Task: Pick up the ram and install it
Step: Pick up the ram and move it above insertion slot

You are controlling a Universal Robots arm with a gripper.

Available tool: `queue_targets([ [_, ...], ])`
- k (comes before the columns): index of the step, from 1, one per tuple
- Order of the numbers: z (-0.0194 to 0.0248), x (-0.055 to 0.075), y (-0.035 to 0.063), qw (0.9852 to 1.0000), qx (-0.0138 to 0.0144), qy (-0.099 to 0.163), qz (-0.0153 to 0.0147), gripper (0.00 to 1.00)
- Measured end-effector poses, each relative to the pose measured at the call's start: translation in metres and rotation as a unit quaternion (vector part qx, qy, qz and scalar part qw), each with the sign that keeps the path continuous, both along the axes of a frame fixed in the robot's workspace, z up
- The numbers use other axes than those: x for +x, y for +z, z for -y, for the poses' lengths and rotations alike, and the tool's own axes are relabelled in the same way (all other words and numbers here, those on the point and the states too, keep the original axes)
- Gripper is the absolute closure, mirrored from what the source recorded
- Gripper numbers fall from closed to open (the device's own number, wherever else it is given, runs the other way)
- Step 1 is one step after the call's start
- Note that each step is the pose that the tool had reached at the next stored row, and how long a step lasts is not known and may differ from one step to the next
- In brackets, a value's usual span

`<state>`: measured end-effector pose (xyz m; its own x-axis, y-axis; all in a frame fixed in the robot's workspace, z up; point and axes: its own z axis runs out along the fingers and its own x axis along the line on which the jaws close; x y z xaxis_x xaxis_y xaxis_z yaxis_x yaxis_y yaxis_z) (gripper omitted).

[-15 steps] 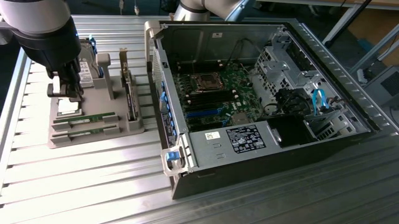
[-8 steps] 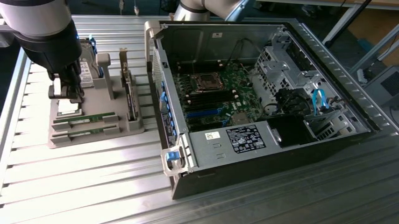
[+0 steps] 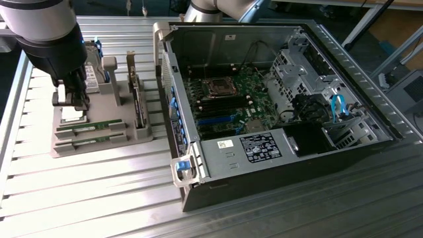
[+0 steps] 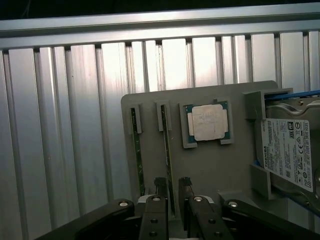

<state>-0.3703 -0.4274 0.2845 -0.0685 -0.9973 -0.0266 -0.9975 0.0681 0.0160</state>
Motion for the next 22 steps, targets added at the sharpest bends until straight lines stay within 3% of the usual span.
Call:
queue_targets([
  [14, 0.0000, 0.0000, -0.0013, 1.0000, 0.0000, 0.000, 0.0001, 0.76],
  [22, 0.0000, 0.0000, -0.0073, 1.0000, 0.0000, 0.000, 0.0000, 0.76],
])
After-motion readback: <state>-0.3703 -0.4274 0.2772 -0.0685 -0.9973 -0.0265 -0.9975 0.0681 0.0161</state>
